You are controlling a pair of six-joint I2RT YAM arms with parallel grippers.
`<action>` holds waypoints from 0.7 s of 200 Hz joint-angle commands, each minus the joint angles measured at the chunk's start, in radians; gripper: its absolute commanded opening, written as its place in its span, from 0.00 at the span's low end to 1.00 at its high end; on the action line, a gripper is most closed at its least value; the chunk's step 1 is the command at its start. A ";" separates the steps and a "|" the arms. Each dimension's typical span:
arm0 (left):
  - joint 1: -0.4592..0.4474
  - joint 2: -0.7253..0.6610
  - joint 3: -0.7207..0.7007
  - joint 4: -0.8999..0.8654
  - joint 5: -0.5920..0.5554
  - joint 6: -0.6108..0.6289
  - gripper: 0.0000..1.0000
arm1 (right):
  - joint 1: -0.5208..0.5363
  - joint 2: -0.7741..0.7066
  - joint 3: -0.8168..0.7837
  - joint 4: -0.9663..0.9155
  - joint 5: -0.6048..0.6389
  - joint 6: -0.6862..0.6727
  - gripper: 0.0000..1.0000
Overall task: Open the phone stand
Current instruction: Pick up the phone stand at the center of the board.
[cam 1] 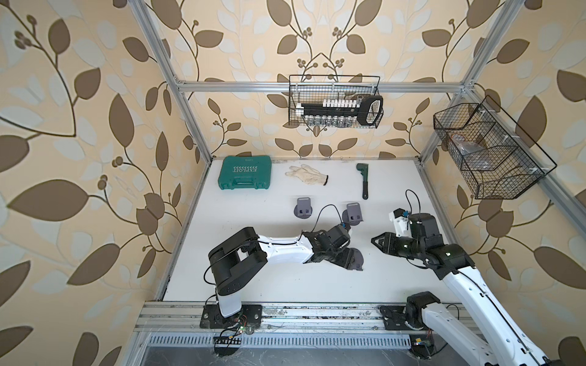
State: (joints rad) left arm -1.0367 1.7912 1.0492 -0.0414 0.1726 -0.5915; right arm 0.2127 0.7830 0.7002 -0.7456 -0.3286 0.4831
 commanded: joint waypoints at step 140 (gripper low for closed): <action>0.061 0.092 -0.071 0.293 0.058 -0.057 0.62 | -0.003 0.077 0.005 0.035 -0.008 -0.001 0.26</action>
State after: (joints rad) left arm -0.9802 1.8648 0.9855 0.1917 0.2096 -0.6327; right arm 0.2127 0.8494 0.7002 -0.7200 -0.3294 0.4858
